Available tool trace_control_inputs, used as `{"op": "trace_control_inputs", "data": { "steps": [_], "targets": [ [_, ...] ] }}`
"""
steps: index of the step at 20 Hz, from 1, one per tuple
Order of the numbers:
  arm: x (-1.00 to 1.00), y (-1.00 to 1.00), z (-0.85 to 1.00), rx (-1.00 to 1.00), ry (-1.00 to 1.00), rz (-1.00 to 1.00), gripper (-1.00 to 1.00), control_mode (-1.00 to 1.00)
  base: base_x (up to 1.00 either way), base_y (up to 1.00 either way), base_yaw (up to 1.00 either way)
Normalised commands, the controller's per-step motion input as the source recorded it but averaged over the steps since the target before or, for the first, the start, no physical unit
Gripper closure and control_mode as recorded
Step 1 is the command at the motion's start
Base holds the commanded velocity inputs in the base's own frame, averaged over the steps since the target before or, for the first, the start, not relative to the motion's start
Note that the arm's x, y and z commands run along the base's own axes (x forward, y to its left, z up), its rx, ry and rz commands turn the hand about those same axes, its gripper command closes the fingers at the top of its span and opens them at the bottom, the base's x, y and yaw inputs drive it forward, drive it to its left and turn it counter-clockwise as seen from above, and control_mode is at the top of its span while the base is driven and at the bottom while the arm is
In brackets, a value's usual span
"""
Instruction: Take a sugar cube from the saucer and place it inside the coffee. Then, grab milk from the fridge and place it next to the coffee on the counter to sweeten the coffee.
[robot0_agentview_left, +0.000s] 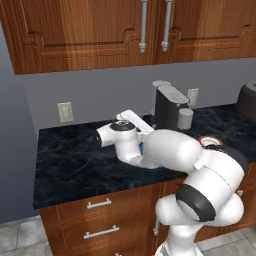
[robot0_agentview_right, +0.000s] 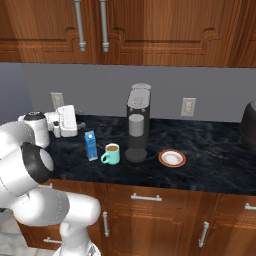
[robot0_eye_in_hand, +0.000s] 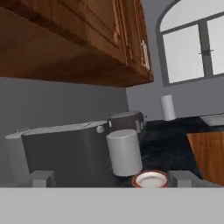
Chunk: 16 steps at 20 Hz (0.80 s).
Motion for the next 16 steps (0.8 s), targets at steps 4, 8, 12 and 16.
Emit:
{"op": "trace_control_inputs", "data": {
  "steps": [4, 8, 12, 16],
  "targets": [
    [-1.00, 0.23, 0.16, 0.00, -0.45, 0.00, -1.00, -1.00, 0.00, 0.00, 0.00],
    [-1.00, 0.28, 0.15, 0.00, -0.62, 0.01, -1.00, -1.00, 0.00, 0.00, 0.00],
    [-1.00, 0.26, 0.05, -0.01, -0.74, 0.00, -1.00, -1.00, 0.00, 0.00, 0.00],
    [-1.00, 0.29, 0.00, -0.02, -0.83, 0.00, -1.00, -1.00, 0.00, 0.00, 0.00]
  ]
}}
